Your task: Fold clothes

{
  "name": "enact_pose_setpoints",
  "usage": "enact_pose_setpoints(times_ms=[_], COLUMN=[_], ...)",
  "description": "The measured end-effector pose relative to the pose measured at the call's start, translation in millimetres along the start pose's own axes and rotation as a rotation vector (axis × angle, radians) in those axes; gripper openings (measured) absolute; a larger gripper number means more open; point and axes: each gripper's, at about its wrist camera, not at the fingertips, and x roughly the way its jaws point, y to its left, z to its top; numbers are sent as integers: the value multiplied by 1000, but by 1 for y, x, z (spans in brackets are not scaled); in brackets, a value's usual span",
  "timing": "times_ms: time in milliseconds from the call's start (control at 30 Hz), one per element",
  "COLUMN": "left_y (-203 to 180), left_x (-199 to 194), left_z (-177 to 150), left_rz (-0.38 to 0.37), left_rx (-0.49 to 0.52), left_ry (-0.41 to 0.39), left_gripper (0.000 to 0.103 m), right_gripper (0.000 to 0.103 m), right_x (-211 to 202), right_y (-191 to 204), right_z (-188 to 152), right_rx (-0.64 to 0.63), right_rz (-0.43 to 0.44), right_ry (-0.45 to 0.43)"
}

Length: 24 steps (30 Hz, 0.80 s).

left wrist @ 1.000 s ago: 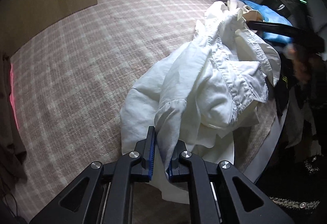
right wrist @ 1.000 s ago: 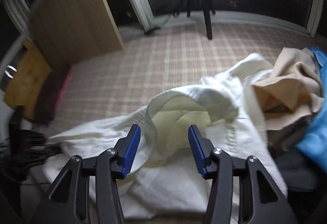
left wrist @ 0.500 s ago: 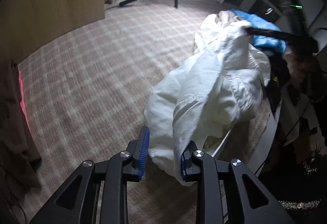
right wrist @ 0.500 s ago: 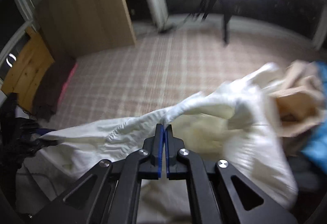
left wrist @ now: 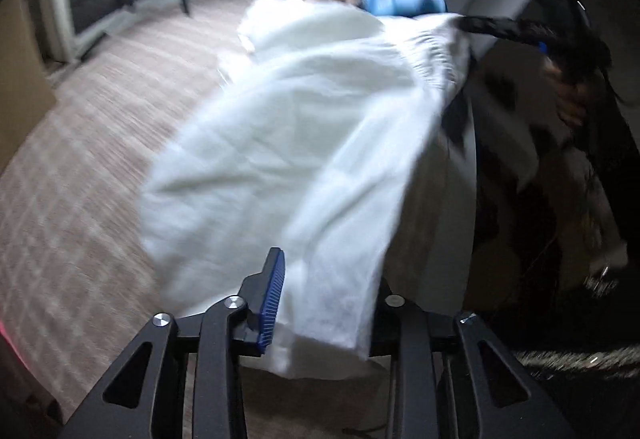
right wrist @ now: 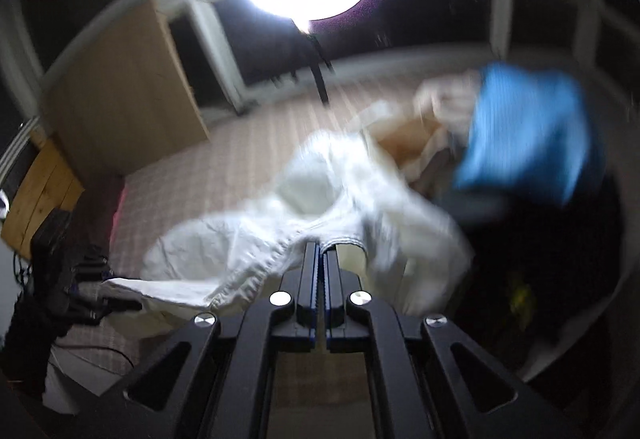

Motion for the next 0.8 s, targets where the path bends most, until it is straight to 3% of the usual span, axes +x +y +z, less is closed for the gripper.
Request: enact_pose_setpoints(times_ms=[67, 133, 200, 233, 333, 467, 567, 667, 733, 767, 800], left_y=[-5, -4, 0, 2, 4, 6, 7, 5, 6, 7, 10], left_x=[14, 23, 25, 26, 24, 24, 18, -4, -21, -29, -35], left_z=[-8, -16, -20, -21, -19, -19, -22, -26, -29, -30, -31], left_rz=[0, 7, 14, 16, 35, 45, 30, 16, 31, 39, 39], left_rx=[8, -3, -19, -26, -40, -51, -60, -71, -78, -81, -85], left_ry=[47, 88, 105, 111, 111, 107, 89, 36, -5, -24, -38], left_gripper=[25, 25, 25, 25, 25, 25, 25, 28, 28, 28, 29], right_gripper=[4, 14, 41, 45, 48, 59, 59, 58, 39, 14, 5], right_x=[24, 44, 57, 60, 68, 89, 116, 125, 114, 108, 101], right_y=[-15, -26, -34, -35, -36, -32, -36, -32, -25, -24, -23], right_z=[-25, -45, -61, -66, -68, -56, -50, -48, -44, -39, -34], right_rx=[92, 175, 237, 250, 256, 208, 227, 175, 87, 75, 63], right_rz=[58, 96, 122, 133, 134, 49, 21, -112, -155, -136, -118], right_ry=[42, 74, 90, 87, 78, 77, 123, 102, 31, 36, 41])
